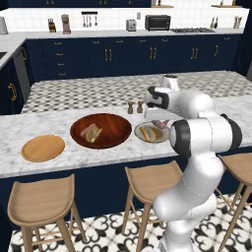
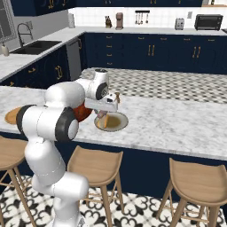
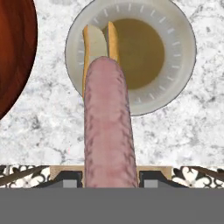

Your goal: Place one bun and one sausage from the bowl on each plate.

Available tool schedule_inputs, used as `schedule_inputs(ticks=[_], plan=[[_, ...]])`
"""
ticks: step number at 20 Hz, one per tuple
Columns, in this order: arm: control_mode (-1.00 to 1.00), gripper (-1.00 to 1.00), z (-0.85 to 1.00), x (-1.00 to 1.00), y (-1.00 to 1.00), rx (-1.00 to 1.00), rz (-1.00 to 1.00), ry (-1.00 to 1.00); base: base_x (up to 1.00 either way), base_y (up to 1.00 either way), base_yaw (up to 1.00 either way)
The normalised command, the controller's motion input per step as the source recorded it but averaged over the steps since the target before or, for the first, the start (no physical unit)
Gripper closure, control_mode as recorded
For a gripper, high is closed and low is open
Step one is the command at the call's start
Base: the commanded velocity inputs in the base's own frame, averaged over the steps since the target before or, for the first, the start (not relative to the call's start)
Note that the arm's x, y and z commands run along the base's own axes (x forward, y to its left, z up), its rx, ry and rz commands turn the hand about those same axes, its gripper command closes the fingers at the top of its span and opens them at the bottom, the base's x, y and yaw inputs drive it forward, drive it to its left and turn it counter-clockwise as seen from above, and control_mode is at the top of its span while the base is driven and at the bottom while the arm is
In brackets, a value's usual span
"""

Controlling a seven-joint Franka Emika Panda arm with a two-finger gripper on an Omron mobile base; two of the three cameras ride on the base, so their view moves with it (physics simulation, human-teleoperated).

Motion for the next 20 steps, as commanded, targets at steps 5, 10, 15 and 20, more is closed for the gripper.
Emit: schedule_inputs(ticks=[5,10,15,20], plan=[[-1.00,1.00,-0.03,0.31,-0.47,0.00,0.00,-0.06,0.00,0.00,0.00],[-1.00,1.00,-0.41,0.33,-0.32,0.00,0.00,-0.03,0.00,0.00,0.00],[-1.00,1.00,-0.52,0.28,-0.19,0.00,0.00,-0.02,0.00,0.00,0.00],[-1.00,1.00,-0.26,0.37,-0.01,0.00,0.00,0.00,0.00,0.00,0.00]])
